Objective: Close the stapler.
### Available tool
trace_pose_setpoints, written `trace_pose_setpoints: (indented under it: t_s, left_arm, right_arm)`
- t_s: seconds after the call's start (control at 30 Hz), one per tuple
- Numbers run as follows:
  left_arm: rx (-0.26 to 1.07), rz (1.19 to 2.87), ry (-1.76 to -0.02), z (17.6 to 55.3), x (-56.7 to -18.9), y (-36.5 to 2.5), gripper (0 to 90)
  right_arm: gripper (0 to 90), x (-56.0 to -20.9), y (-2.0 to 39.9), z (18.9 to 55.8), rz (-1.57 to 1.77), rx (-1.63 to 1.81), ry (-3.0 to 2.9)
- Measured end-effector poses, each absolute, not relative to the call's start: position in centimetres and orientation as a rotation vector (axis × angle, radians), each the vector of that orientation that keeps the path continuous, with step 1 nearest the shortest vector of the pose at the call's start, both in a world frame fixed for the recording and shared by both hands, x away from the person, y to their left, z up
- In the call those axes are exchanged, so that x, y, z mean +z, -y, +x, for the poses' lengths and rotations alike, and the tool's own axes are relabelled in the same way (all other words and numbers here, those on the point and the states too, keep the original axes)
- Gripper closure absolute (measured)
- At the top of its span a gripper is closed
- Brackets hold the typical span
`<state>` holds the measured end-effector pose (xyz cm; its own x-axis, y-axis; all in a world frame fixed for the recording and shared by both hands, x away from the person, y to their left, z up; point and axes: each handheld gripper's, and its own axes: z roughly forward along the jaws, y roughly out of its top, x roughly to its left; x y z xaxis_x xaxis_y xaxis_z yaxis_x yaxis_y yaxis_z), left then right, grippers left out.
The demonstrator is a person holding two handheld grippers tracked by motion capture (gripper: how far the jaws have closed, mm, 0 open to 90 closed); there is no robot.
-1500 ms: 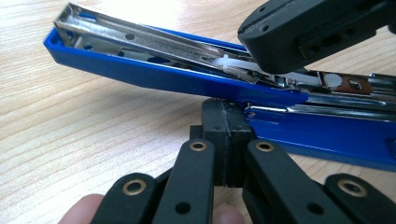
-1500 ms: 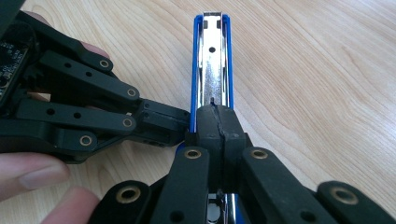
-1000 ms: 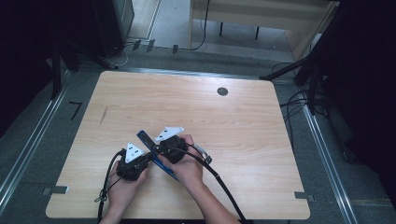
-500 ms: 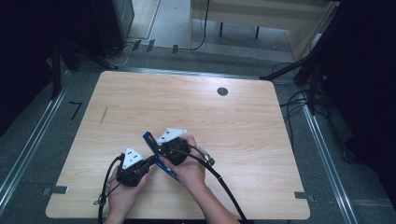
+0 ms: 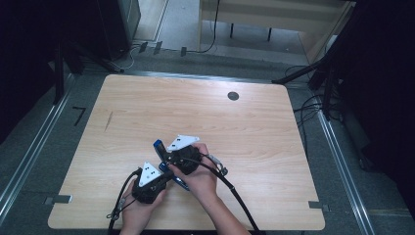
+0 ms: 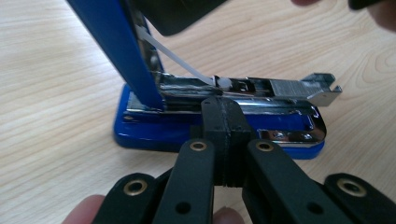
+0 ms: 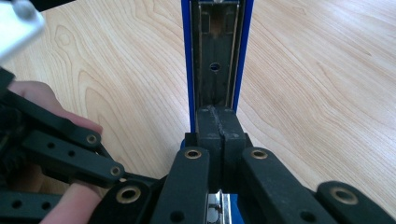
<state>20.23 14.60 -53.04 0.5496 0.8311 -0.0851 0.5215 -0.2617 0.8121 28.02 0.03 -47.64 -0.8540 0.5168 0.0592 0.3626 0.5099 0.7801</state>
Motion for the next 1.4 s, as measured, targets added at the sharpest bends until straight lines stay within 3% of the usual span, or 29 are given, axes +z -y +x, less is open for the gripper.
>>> trace_pose_setpoints:
  t_s: [1.4]
  left_arm:
    - [0.463, 1.991, -1.086, 20.6, -53.2, -13.9, 90.0]
  right_arm:
    - [90.0, -45.6, 2.6, 26.7, 0.778, 1.364, -2.483]
